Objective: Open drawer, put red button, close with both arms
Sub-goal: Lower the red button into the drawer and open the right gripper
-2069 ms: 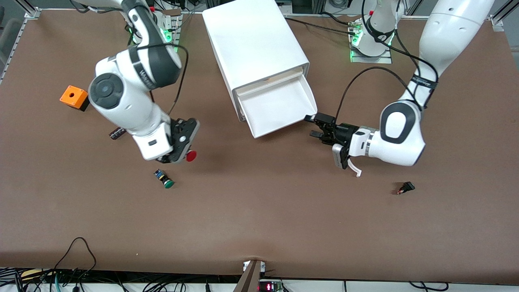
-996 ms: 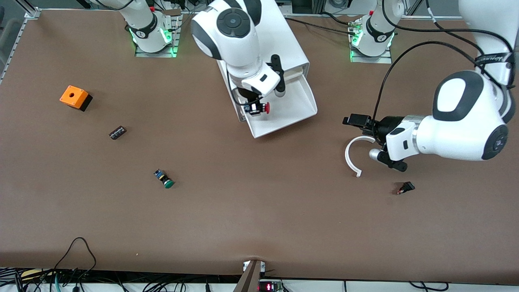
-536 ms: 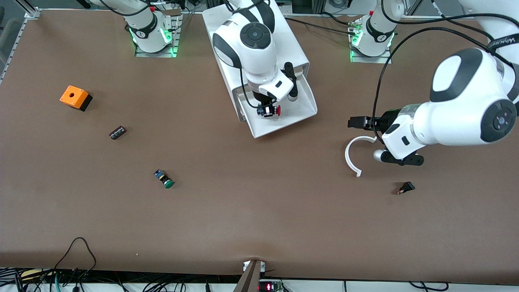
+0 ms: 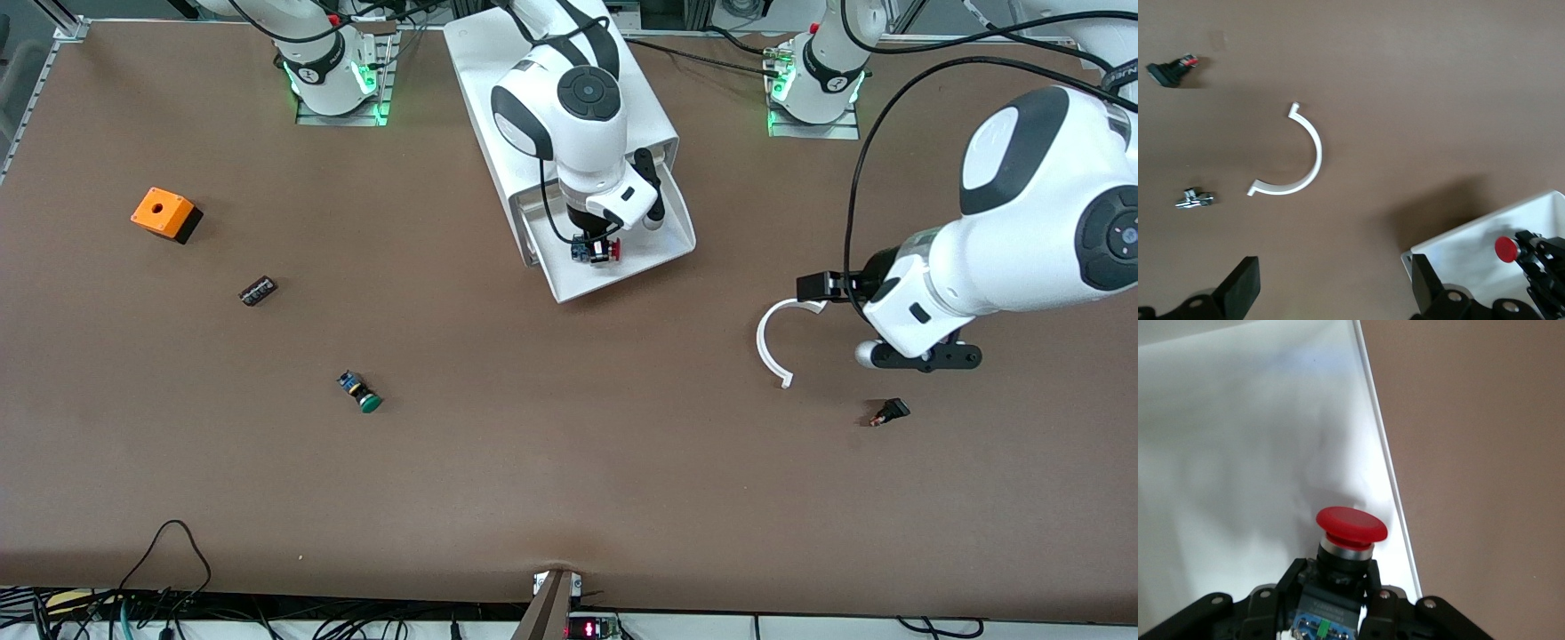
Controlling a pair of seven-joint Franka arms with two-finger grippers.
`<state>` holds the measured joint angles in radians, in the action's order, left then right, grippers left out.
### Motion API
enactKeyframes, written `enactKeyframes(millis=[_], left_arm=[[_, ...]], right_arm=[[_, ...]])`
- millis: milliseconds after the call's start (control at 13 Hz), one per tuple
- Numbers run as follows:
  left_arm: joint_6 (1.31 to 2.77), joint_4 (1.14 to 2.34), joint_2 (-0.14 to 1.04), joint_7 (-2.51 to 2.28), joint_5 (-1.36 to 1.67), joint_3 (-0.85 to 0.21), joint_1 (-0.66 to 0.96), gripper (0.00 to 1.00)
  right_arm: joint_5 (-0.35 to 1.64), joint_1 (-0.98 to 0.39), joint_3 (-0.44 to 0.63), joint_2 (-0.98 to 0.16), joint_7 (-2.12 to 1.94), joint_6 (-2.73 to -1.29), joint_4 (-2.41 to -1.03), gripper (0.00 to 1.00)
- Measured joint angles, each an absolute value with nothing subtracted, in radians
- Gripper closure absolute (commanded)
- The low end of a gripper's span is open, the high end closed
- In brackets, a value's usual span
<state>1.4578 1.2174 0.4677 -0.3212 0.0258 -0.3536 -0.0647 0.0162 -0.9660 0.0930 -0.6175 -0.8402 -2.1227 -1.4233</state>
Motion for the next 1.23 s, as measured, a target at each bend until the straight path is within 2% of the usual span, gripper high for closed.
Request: enactKeyframes(millis=[230,383,460,536,613,920,1226], left_arm=[[1.463,1.217,0.477,-0.453,-0.082,-0.362,-0.056,0.00],[1.521,1.218,0.481,-0.557,-0.094,-0.364,-0.040,0.00],[1.557,1.220,0.483,-0.595,-0.095,-0.366,-0.029,0.00],[1.575,1.223,0.485,-0.618,-0.095,-0.366,-0.022,0.00],[1.581,1.226,0.486,-0.627,-0.095,-0.366,-0.019,0.00],[1.586,1.230,0.491,-0.629,-0.095,-0.366,-0.021,0.00],[1.586,1.230,0.491,-0.629,-0.095,-0.366,-0.021,0.00]], right_arm=[[0.016,-0.973,0.098,-0.637,-0.838,-2.143,-1.410,0.79],[0.016,-0.981,0.105,-0.643,-0.835,-2.144,-1.409,0.71],[0.016,-0.985,0.108,-0.646,-0.828,-2.144,-1.409,0.58],[0.016,-0.990,0.111,-0.648,-0.820,-2.145,-1.409,0.25],[0.016,-0.996,0.117,-0.649,-0.813,-2.145,-1.409,0.00],[0.016,-1.021,0.149,-0.648,-0.698,-2.146,-1.387,0.00],[0.016,-1.055,0.227,-0.631,-0.605,-2.085,-1.296,0.00]])
